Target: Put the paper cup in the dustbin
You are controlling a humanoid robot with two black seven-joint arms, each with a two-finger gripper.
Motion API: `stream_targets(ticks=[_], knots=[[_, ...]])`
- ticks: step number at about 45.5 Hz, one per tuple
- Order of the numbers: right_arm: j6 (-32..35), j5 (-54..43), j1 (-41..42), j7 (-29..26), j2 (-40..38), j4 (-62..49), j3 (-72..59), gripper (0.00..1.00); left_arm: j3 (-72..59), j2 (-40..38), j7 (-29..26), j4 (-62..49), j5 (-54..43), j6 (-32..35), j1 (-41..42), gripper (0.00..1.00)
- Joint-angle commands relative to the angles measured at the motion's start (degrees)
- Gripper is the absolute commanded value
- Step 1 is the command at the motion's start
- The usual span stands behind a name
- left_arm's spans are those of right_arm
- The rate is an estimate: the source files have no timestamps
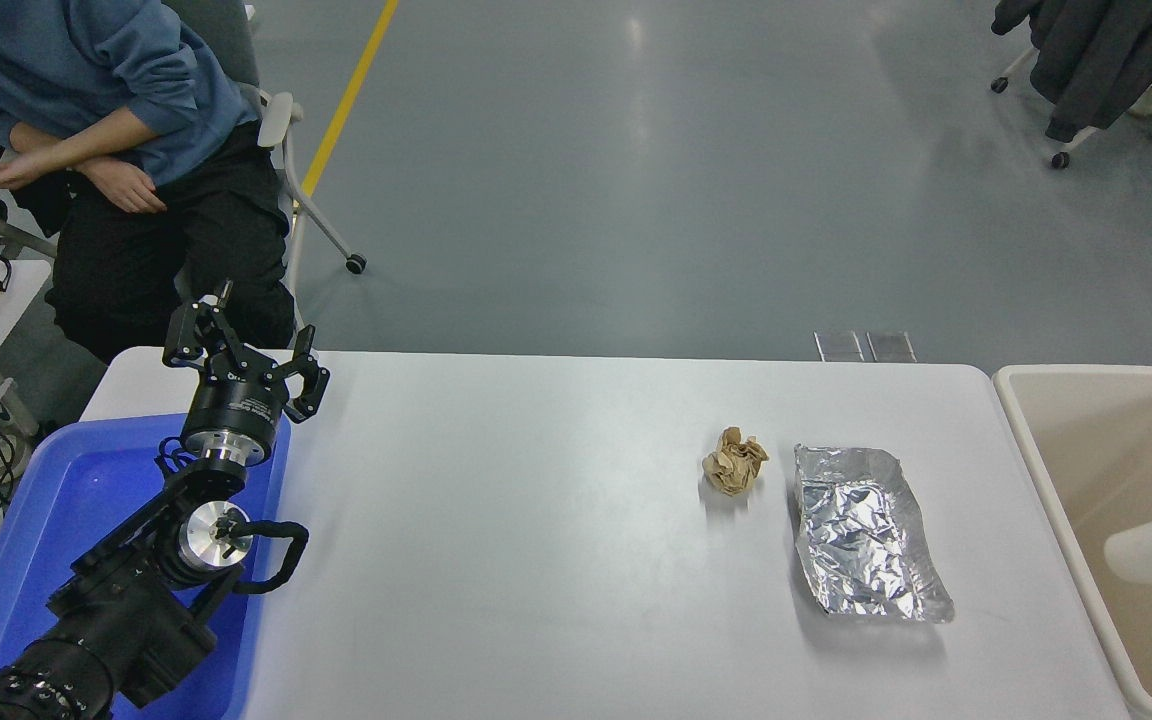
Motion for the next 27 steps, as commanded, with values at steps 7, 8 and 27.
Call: stream_targets(ticks=[7, 8, 27], knots=[[-0.03, 0.18, -1.94, -0.17, 1.73, -3.47, 0.52, 0.59, 0.00, 0.00, 0.00, 0.01, 0.02, 0.02, 0.00, 1.00], [0.06, 0.18, -2.03, -0.17, 1.91, -3.39, 0.70, 0.65, 0.00, 0.00, 0.00, 0.01, -0.07, 0.02, 0.00, 1.00], [3.48, 7.48, 1.66, -0.17, -0.81, -1.89, 17.39, 0.98, 0.00, -0.09, 0.00, 0.01, 0.02, 0.02, 0.00, 1.00]])
